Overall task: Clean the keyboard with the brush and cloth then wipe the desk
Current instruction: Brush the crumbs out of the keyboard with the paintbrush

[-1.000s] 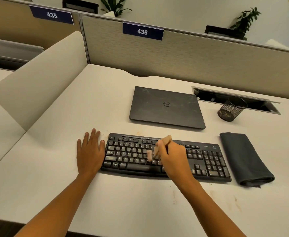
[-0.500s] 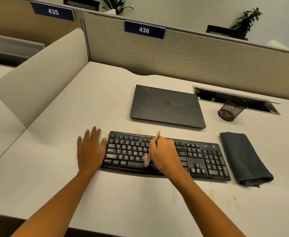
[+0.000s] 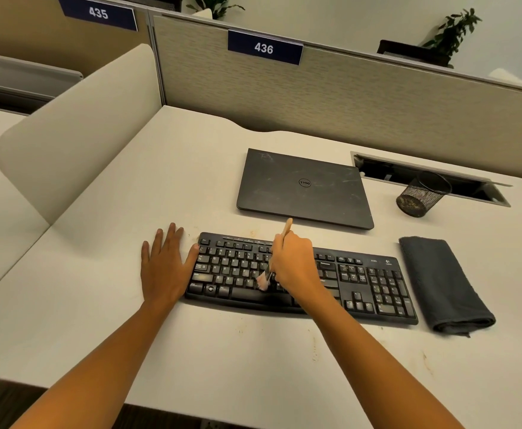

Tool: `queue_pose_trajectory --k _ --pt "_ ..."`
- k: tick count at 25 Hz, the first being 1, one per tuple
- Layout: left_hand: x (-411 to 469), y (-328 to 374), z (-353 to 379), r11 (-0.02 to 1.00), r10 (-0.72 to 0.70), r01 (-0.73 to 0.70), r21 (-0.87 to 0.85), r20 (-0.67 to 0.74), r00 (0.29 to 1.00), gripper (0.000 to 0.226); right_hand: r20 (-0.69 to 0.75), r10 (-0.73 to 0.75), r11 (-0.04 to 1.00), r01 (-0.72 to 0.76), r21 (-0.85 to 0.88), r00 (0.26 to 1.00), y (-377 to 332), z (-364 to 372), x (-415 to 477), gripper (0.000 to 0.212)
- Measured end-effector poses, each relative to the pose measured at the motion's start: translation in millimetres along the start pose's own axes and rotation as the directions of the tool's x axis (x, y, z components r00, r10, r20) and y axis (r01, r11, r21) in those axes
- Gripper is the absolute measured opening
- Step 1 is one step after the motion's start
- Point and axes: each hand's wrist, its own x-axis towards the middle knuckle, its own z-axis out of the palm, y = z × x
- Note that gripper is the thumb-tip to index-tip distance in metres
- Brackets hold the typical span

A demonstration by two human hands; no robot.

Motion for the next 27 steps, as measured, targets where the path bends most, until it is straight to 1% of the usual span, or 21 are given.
queue_pose_trajectory --k 1,2,3,5,6,7,9,10,11,12,14,15,16,18,19,20,22,23,24,26,27 --pt "0 0 0 1.000 -0.001 0.001 0.003 -0.002 1.000 0.061 0.021 0.009 0.995 -0.011 0.104 1.000 5 3 1 0.026" --pt "1 0 1 1.000 -0.006 0.006 0.005 0.000 1.000 0.062 0.049 0.024 0.985 -0.032 0.170 0.998 11 2 6 0.031" --pt "0 0 0 1.000 -0.009 0.009 0.006 0.007 1.000 0.064 0.096 0.076 0.972 -0.096 0.216 0.992 15 -3 11 0.034" --pt "0 1 -1 1.000 -0.011 0.010 0.011 0.014 1.000 0.067 0.295 0.179 0.920 -0.266 0.288 0.939 20 -19 19 0.034" --pt "1 2 -1 1.000 -0.013 0.013 0.020 0.010 1.000 0.068 0.339 0.173 0.912 -0.281 0.300 0.925 20 -26 19 0.034" --pt "1 1 -1 0.999 -0.014 0.014 0.029 0.006 1.000 0.067 0.311 0.162 0.907 -0.265 0.326 0.936 18 -30 18 0.034" --pt "1 1 -1 0.999 -0.017 0.017 0.034 0.007 1.000 0.065 0.084 0.132 0.910 -0.154 0.384 0.988 18 -28 9 0.033" --pt "1 1 0 0.999 -0.017 0.017 0.040 0.007 1.000 0.065 -0.011 0.111 0.922 -0.099 0.375 0.994 18 -23 4 0.033" --pt "1 2 0 0.999 -0.015 0.015 0.045 0.007 1.000 0.066 -0.038 0.085 0.930 -0.065 0.361 0.996 18 -18 -1 0.033" --pt "0 2 0 0.999 -0.013 0.013 0.047 0.008 1.000 0.066 0.001 0.067 0.942 -0.064 0.328 0.998 18 -14 -4 0.035" --pt "1 1 -1 0.999 -0.013 0.013 0.041 0.010 1.000 0.065 0.146 0.070 0.958 -0.108 0.266 0.987 19 -9 -7 0.035" --pt "1 1 -1 0.999 -0.015 0.015 0.041 0.010 1.000 0.064 0.176 0.083 0.958 -0.127 0.256 0.981 18 -10 -9 0.035" --pt "1 1 -1 0.999 -0.015 0.015 0.043 0.010 1.000 0.064 0.148 0.080 0.952 -0.119 0.281 0.986 18 -10 -11 0.035" --pt "0 2 -1 0.999 -0.013 0.013 0.037 0.012 1.000 0.064 0.000 0.025 0.940 -0.024 0.342 1.000 18 -9 -18 0.037" --pt "0 2 -1 0.999 -0.013 0.013 0.031 0.011 1.000 0.064 -0.023 -0.001 0.945 0.008 0.326 1.000 19 -9 -21 0.038" --pt "0 2 -1 0.999 -0.013 0.012 0.029 0.009 1.000 0.064 0.000 -0.011 0.960 0.011 0.279 1.000 20 -9 -22 0.038" --pt "0 2 -1 0.999 -0.010 0.010 0.034 0.006 1.000 0.064 0.067 0.027 0.981 -0.039 0.189 0.997 26 -12 -21 0.037" --pt "0 1 -1 0.999 -0.008 0.008 0.036 0.008 1.000 0.064 0.049 0.047 0.981 -0.056 0.185 0.998 29 -16 -19 0.037" --pt "1 1 -1 0.999 -0.006 0.006 0.036 0.007 1.000 0.064 0.001 0.055 0.978 -0.054 0.202 0.998 31 -19 -17 0.037" --pt "0 1 0 0.999 -0.005 0.005 0.036 0.005 1.000 0.065 -0.082 0.041 0.965 -0.018 0.262 0.996 32 -22 -15 0.036" --pt "0 1 0 0.999 -0.004 0.004 0.036 0.004 1.000 0.065 -0.085 0.036 0.957 -0.009 0.291 0.996 31 -21 -15 0.035"
